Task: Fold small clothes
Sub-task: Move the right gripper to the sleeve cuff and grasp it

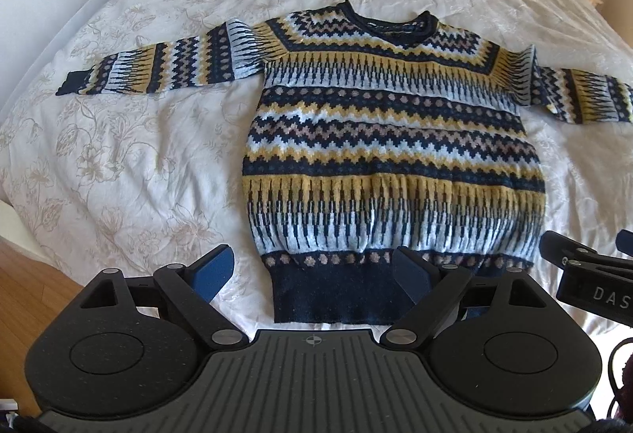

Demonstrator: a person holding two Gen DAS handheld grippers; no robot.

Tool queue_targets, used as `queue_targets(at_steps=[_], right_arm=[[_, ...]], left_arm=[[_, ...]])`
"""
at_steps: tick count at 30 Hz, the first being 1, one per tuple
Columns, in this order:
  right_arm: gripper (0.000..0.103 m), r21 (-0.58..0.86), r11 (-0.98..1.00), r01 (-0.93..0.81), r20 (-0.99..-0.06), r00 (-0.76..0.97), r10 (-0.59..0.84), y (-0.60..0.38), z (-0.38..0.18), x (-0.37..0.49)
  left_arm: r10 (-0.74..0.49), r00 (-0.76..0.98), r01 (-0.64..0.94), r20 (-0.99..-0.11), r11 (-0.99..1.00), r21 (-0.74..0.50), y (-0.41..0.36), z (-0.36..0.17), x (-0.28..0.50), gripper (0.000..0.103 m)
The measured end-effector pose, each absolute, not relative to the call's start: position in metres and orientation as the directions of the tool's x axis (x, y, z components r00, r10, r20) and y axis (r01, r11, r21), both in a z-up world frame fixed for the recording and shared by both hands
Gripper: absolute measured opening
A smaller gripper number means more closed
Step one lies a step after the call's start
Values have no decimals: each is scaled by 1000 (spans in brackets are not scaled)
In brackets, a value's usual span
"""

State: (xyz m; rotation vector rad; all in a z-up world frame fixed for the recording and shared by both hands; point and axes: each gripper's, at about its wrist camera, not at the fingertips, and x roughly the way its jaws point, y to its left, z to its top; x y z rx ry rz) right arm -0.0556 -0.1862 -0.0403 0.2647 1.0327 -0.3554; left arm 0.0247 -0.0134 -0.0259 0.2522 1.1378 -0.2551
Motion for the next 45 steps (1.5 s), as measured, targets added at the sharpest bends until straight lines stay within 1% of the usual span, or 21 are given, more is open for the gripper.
queue_targets(at_steps=[16, 33, 37, 38, 39, 45], right_arm=[[102, 42, 899, 435, -943, 316, -109, -207, -75, -2], [102, -28, 864, 503, -957, 236, -169, -240, -91, 49], [102, 14, 864, 503, -950, 277, -146, -246, -91, 53], [102, 30, 864, 503, -947, 290, -136, -248, -92, 53], [102, 46, 863, 503, -945, 301, -125, -251, -92, 54], [102, 148, 848, 509, -939, 341, -40, -287, -94, 55]], left_arm=[[-30, 327, 363, -944, 927, 96, -35, -53, 81, 87], [-36, 275, 472, -961, 876, 103, -67, -80, 143, 87], [-51, 288, 478, -956, 873, 97, -69, -80, 154, 86], [-56, 294, 478, -954, 873, 96, -70, -79, 156, 85], [-63, 298, 477, -952, 874, 92, -71, -78, 158, 81], [-132, 288, 427, -948, 904, 3, -73, -74, 169, 80]])
